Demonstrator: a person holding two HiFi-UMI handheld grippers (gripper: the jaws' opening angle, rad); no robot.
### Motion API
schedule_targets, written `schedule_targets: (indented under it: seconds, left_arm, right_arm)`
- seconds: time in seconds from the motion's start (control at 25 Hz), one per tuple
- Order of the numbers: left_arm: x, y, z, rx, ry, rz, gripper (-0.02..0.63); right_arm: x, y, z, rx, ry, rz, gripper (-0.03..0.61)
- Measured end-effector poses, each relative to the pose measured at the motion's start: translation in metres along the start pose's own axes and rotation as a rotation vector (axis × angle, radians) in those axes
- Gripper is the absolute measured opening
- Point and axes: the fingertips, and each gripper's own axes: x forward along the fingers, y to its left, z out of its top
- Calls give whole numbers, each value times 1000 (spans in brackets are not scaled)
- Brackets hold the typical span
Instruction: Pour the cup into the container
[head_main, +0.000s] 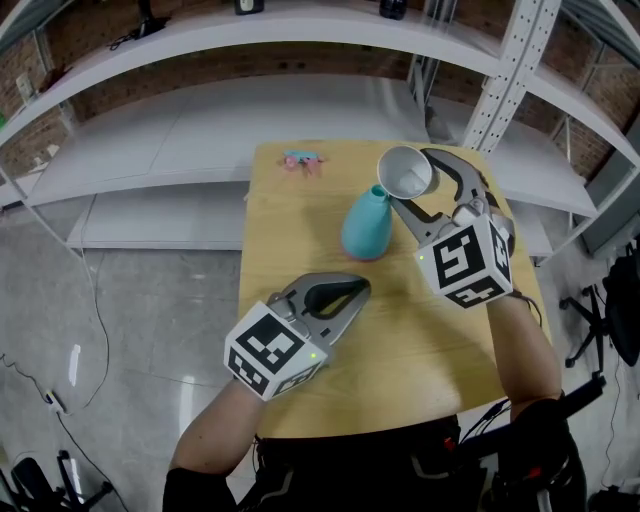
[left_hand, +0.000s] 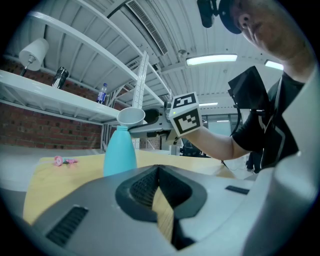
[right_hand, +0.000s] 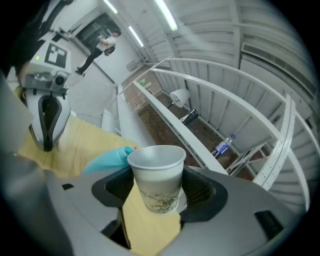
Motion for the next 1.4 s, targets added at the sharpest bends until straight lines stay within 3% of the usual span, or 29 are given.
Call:
schedule_targets:
  seconds: [0.32,0.72,1.04,1.4]
  left_arm:
    - [-1,1,1,1,-1,3,2]
    - [-1,-2,2,0,9,-43,2]
    - [0,-3,-2,-12,44,-34,2]
    - [7,7,-13,-56,141,31,2]
  right_arm:
    - [-11,-2,-22,286,-57,40,305]
    - [-34,5,-107,643,-17,75,305]
    - [-60,-7,-170,857,6,9,305]
    - [-64,-8,-201,1009,4,8,305]
